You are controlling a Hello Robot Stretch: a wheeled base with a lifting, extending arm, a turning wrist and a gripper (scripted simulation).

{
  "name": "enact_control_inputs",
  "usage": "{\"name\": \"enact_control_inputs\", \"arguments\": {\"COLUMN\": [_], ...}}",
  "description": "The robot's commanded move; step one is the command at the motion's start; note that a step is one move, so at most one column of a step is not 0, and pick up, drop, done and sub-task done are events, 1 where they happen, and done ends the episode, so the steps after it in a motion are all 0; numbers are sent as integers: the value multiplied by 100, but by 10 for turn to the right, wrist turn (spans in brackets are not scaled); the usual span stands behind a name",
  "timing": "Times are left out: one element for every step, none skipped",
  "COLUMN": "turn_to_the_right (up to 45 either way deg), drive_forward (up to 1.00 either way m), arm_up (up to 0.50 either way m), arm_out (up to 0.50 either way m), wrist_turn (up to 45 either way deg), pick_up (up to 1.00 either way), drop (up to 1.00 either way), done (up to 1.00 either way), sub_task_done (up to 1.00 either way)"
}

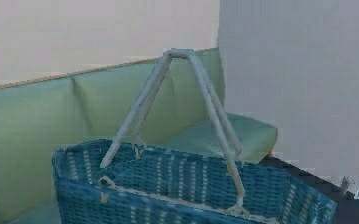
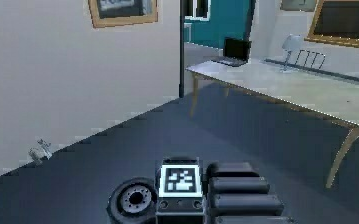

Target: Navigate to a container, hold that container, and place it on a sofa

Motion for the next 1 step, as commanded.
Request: {"name": "enact_control_inputs", "arguments": {"turn_to_the_right": [450], "drive_forward": [0], "arm_up": [0], "arm_out": [0], "wrist_turn": [0], "pick_up": [0], "drop": [0], "done": [0], "sub_task_done": [0]}}
